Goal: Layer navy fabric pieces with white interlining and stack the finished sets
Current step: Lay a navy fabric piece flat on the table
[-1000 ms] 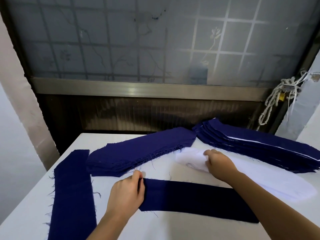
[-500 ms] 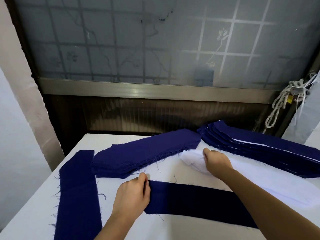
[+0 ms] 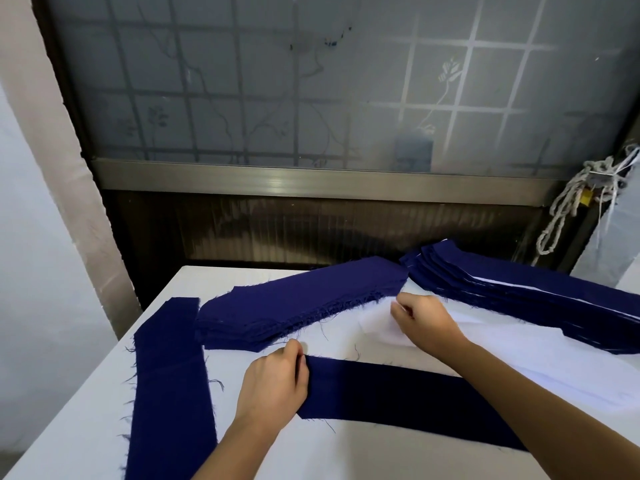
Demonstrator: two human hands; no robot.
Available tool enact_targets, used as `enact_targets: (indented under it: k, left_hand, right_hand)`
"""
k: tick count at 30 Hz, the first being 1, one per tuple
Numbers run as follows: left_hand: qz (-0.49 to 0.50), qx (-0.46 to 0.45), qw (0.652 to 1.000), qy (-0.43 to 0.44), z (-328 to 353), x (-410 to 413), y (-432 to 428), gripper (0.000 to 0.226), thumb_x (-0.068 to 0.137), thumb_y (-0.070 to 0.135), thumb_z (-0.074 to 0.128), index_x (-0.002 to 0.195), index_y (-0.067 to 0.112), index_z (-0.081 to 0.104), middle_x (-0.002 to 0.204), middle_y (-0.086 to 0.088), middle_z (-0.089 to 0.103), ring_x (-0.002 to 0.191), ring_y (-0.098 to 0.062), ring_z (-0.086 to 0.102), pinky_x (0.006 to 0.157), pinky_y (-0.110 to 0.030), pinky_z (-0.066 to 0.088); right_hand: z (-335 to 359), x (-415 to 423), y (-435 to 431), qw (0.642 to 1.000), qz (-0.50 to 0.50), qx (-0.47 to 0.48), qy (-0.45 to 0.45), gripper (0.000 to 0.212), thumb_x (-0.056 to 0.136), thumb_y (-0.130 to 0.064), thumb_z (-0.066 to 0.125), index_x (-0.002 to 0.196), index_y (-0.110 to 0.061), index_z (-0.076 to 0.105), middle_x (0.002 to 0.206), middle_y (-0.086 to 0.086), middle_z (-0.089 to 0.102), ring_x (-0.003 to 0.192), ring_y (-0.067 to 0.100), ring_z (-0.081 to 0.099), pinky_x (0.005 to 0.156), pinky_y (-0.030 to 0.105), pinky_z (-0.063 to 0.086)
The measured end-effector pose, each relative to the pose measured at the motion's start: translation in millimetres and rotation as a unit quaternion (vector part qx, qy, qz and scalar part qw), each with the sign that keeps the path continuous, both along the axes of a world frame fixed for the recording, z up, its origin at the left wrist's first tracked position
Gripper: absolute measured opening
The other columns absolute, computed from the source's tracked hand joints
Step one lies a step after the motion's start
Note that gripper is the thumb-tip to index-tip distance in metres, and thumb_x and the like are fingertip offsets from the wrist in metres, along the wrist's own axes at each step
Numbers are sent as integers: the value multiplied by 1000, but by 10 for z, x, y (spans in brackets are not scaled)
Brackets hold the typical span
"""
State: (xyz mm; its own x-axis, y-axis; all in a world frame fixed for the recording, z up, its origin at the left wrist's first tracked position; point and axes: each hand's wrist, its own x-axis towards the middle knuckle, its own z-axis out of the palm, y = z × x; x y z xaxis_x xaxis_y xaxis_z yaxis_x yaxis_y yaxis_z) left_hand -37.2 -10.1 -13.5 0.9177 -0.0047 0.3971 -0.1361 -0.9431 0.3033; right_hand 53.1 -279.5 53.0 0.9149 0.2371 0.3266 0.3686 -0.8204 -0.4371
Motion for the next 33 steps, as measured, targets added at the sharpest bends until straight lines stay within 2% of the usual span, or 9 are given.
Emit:
enact_targets:
  k: [3, 7, 12, 18, 21, 23, 28, 30, 33]
  left_hand:
    - [-17, -17, 999, -27, 24, -8, -15, 11, 100, 37, 46, 98, 28, 52, 69, 12, 57, 56, -12, 55, 52, -25, 38]
    - [-70, -61, 992, -80, 47, -65, -1, 35, 96, 56, 47, 110, 28, 62, 72, 19, 55, 60, -4, 55, 56, -19, 39]
    - [-113, -62, 988, -88, 65, -83, 37, 64, 88, 77, 36, 117, 28, 63, 85, 21, 58, 73, -2, 58, 64, -21, 48]
    - [-100, -44, 991, -72, 83, -97, 7, 35, 97, 58, 40, 114, 32, 55, 90, 19, 58, 78, -6, 57, 67, -24, 48]
    - [-97, -53, 992, -67, 74, -74, 19, 48, 102, 54, 27, 140, 30, 43, 119, 20, 52, 103, -1, 48, 89, -22, 44]
    - [-115, -41, 990, -68, 72, -72, 25, 50, 103, 48, 22, 141, 26, 46, 132, 18, 47, 116, -2, 42, 100, -25, 39]
    - [-138, 0, 986, -98, 79, -65, 37, 24, 98, 28, 42, 102, 20, 64, 107, 15, 56, 94, -10, 48, 85, -24, 37]
    - [-117, -14, 987, -106, 92, -78, 29, 14, 97, 24, 48, 90, 22, 59, 89, 15, 54, 78, -9, 45, 75, -26, 40]
    - [-65, -34, 992, -104, 100, -99, 14, 29, 100, 24, 53, 74, 24, 39, 65, 13, 42, 57, -11, 39, 58, -25, 32]
  right_hand:
    - [58, -82, 109, 999, 42, 20, 16, 36, 98, -29, 50, 64, -27, 40, 60, -4, 46, 57, 11, 41, 57, 32, 32]
    - [109, -204, 255, 998, 62, -29, 12, 27, 96, -33, 56, 72, -20, 56, 68, -3, 58, 65, 12, 52, 63, 29, 42]
    - [65, -393, 514, 990, 78, -117, 10, 34, 95, -47, 51, 72, -23, 56, 56, -8, 46, 61, 14, 48, 58, 29, 35]
    - [7, -540, 709, 987, 106, -120, 32, 36, 96, -49, 50, 84, -18, 63, 67, -6, 53, 67, 15, 48, 63, 29, 39]
    - [23, -591, 712, 986, 121, -109, 31, 33, 96, -48, 50, 88, -19, 62, 70, -8, 54, 68, 15, 47, 65, 30, 40]
    - [19, -637, 709, 986, 135, -94, 31, 30, 96, -47, 51, 92, -20, 63, 70, -10, 53, 67, 13, 46, 63, 29, 38]
    - [-29, -718, 697, 987, 135, -86, 32, 27, 96, -45, 52, 95, -18, 60, 76, 0, 62, 69, 15, 43, 63, 30, 33]
    - [-38, -734, 635, 987, 125, -88, 57, 25, 93, -45, 56, 97, -21, 58, 77, 0, 61, 70, 17, 45, 63, 31, 34]
    - [-17, -733, 396, 982, 105, -93, 126, 27, 87, -39, 61, 111, -28, 57, 87, -3, 65, 74, 15, 51, 67, 29, 41]
